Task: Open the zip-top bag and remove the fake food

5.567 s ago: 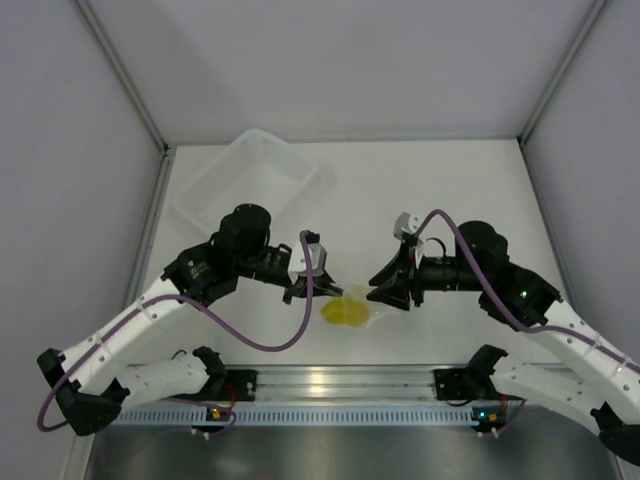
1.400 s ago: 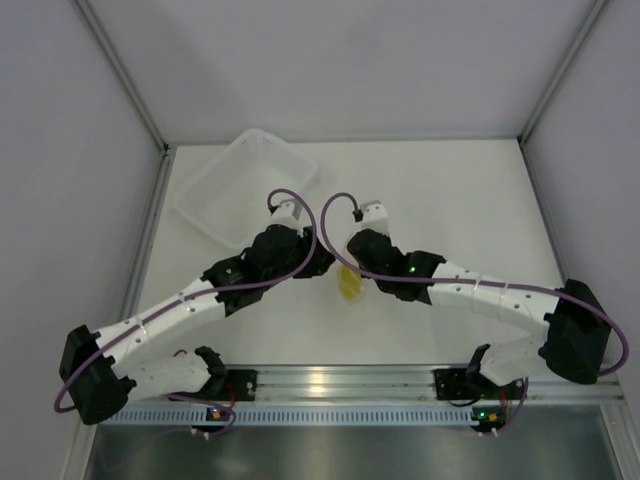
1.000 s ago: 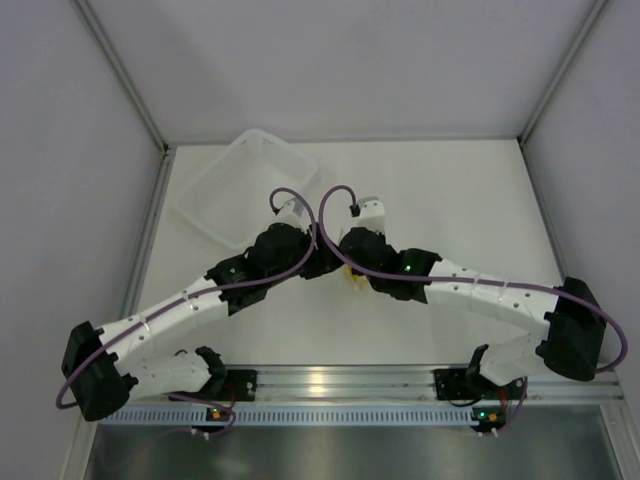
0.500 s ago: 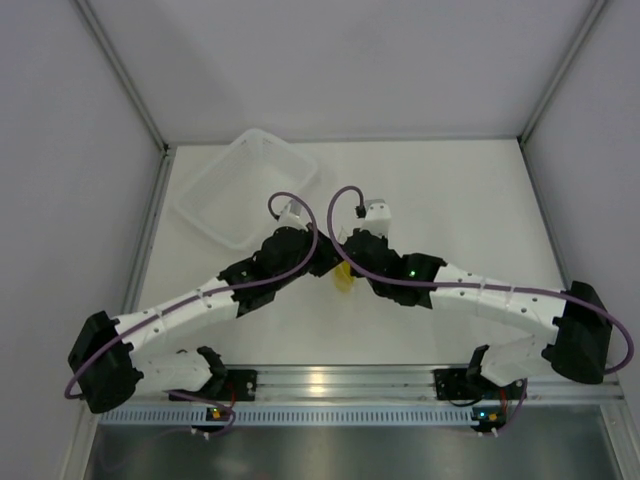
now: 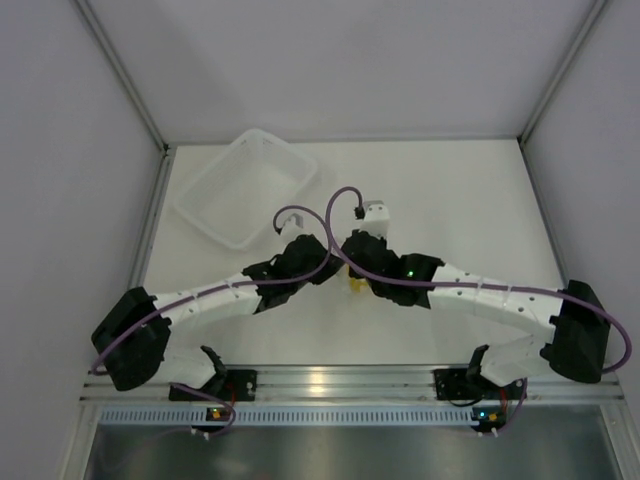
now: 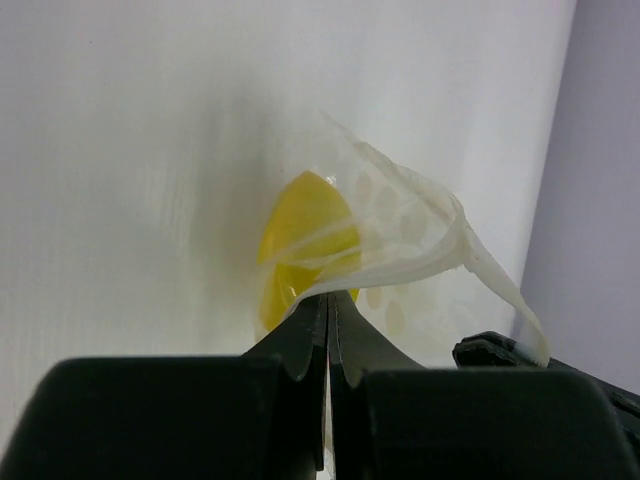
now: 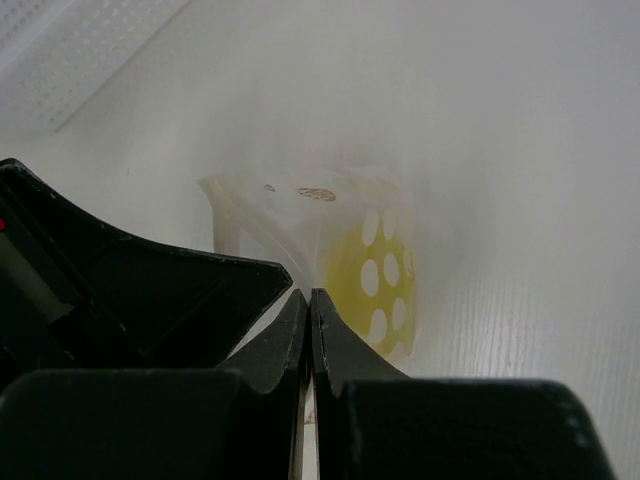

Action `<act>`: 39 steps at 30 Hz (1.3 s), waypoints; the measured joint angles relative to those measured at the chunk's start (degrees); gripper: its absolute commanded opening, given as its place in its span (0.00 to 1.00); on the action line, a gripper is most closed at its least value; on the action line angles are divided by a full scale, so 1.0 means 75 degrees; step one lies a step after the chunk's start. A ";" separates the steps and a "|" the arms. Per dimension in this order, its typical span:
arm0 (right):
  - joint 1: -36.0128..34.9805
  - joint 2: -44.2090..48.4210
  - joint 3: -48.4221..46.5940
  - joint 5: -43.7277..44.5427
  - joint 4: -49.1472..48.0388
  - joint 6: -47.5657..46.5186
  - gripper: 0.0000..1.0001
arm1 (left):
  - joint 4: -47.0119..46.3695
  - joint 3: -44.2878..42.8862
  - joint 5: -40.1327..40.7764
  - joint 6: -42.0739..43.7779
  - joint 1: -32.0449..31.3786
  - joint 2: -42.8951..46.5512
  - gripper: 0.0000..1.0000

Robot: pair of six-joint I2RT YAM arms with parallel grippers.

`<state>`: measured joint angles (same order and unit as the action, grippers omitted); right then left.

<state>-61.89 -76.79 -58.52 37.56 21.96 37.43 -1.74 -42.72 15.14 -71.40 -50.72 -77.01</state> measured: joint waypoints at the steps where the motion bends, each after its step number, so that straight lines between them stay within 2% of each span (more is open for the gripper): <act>1: 0.0000 -0.0055 -0.0003 -0.0017 0.0009 -0.0020 0.00 | 0.0035 -0.0026 0.0044 0.0044 0.0000 -0.0108 0.00; 12: -0.0207 -0.1005 -0.0618 -0.0160 0.0466 -0.0254 0.00 | 0.0073 -0.0090 0.0064 0.0102 -0.0009 -0.0332 0.00; 19: -0.0347 -0.1029 -0.1221 0.0187 0.1204 -0.0548 0.00 | 0.0522 0.0452 0.0758 -0.0265 -0.0009 -0.0026 0.00; 24: -0.0618 -0.1527 -0.1999 0.0723 0.1979 -0.0650 0.00 | 0.0580 0.0833 0.1134 -0.0498 -0.0070 0.0600 0.00; 27: -0.0874 -0.2063 -0.2372 0.0956 0.2273 -0.0644 0.00 | 0.0571 0.1437 0.1291 -0.0717 -0.0067 0.1096 0.00; 35: -0.1565 -0.3034 -0.2757 0.1209 0.2550 -0.0635 0.00 | 0.0831 0.2430 0.1218 -0.0871 -0.0038 0.2092 0.00; 39: -0.1781 -0.3217 -0.2873 0.1332 0.2623 -0.0589 0.00 | 0.0985 0.2620 0.0962 -0.0793 -0.0026 0.2824 0.09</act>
<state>-75.24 -100.92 -80.07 47.55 41.63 33.01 5.65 -23.07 22.35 -77.34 -50.92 -55.83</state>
